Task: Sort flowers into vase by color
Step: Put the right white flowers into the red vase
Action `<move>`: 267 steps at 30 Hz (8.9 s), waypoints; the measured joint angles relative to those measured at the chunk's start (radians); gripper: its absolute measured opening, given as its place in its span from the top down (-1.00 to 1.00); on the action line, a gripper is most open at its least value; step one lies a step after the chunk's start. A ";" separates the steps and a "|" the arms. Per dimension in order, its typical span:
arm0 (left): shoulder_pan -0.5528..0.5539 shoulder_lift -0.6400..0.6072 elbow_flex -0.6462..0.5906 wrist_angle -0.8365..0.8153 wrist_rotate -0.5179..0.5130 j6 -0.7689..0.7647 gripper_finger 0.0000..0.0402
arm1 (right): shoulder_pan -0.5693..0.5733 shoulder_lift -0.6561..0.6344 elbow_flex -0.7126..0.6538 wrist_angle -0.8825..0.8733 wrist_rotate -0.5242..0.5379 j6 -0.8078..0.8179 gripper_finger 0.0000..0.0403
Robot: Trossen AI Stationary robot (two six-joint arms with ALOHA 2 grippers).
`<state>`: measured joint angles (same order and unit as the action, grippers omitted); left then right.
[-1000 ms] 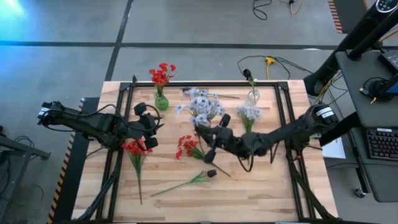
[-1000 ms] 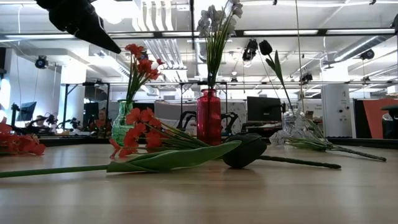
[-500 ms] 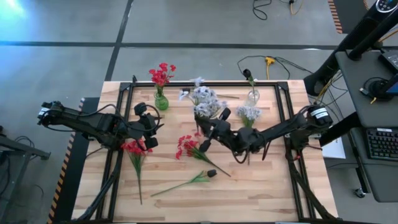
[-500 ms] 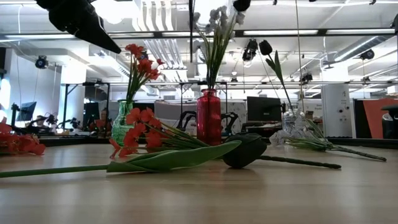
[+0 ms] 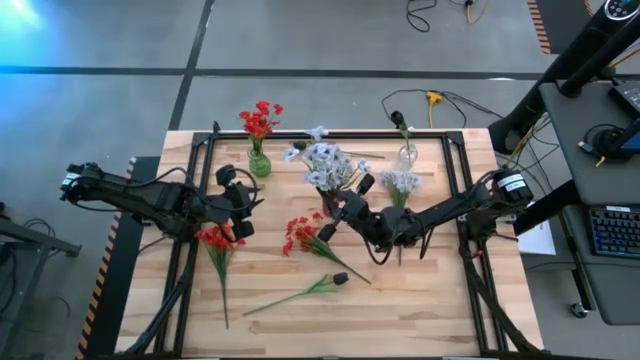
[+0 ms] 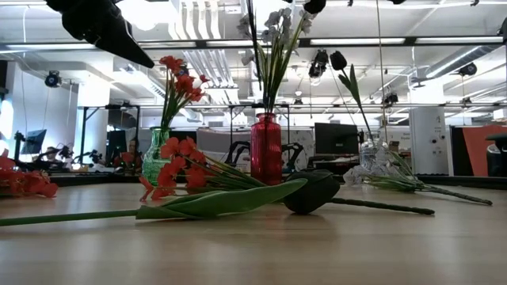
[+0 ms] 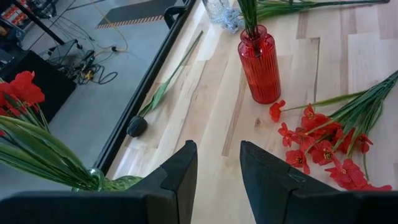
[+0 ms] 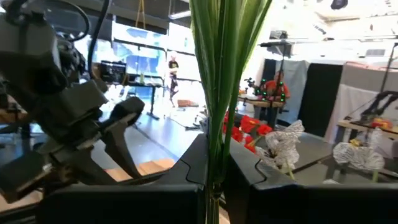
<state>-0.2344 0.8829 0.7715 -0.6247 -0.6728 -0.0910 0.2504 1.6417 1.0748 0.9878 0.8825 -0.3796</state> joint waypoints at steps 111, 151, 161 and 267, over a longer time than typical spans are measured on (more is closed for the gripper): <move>0.000 0.000 0.000 0.004 0.000 0.008 0.47 | -0.074 0.073 -0.108 0.218 0.045 -0.006 0.91; 0.000 0.000 0.000 0.004 0.000 0.008 0.47 | -0.074 0.072 -0.116 0.118 0.046 0.060 0.91; 0.000 0.000 0.000 0.004 0.000 0.008 0.47 | -0.074 0.072 -0.116 0.110 0.054 0.055 0.91; 0.191 1.106 -0.176 1.863 0.213 0.134 -0.40 | -0.074 0.073 -0.132 0.063 0.008 0.084 0.91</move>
<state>-0.0433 1.9887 0.5956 1.2380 -0.4595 0.0429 0.1761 1.7145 0.9424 1.0512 0.8906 -0.2958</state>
